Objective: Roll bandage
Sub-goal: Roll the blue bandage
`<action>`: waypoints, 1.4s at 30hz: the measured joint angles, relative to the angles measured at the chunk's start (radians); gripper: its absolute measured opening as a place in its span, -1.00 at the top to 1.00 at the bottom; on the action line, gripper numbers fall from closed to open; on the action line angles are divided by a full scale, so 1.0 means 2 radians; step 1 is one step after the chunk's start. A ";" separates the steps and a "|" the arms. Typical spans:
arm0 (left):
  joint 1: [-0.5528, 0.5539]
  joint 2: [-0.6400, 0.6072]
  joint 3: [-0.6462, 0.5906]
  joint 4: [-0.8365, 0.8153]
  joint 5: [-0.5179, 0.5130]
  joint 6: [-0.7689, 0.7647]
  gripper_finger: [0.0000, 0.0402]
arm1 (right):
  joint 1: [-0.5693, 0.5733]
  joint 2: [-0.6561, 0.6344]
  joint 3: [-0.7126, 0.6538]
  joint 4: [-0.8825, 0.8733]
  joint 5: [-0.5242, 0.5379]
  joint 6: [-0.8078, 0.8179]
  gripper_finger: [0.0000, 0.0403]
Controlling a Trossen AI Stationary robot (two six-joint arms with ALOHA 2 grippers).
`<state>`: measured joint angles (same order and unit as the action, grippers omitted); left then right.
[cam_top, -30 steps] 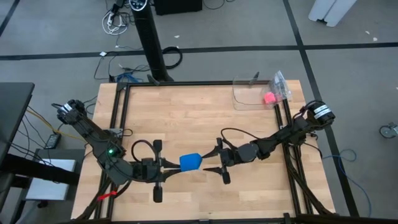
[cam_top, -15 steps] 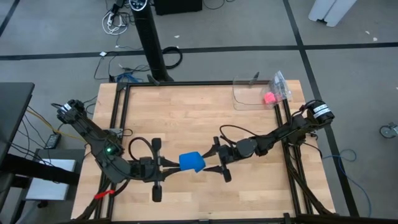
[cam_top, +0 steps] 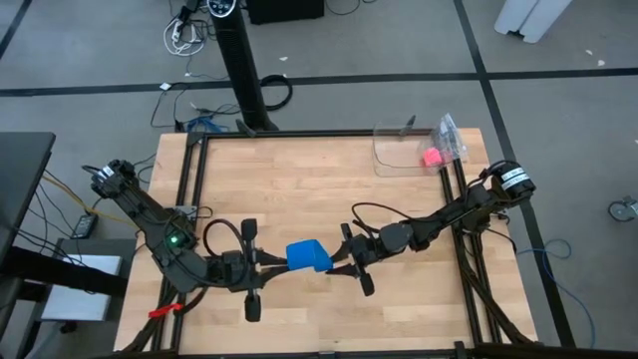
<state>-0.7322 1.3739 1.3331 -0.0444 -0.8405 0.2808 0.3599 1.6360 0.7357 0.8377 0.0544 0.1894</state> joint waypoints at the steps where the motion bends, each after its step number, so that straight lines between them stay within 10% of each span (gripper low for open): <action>1: 0.000 0.000 0.000 0.000 -0.006 0.002 0.93 | 0.000 0.000 0.000 -0.002 0.001 0.001 0.52; 8: 0.000 -0.002 0.000 -0.015 -0.051 0.016 0.93 | 0.025 0.000 0.000 -0.004 0.002 0.009 0.96; 24: 0.040 -0.002 -0.108 -0.068 -0.138 -0.024 0.93 | 0.120 -0.003 0.184 -0.142 0.005 -0.034 0.98; 42: 0.041 -0.048 -0.127 0.222 0.060 0.009 0.93 | 0.118 -0.003 0.203 -0.273 0.065 -0.026 0.99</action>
<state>-0.6504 1.2773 1.0790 0.3998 -0.7207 0.2987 0.5965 1.6291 1.1423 0.2920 0.1837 0.1381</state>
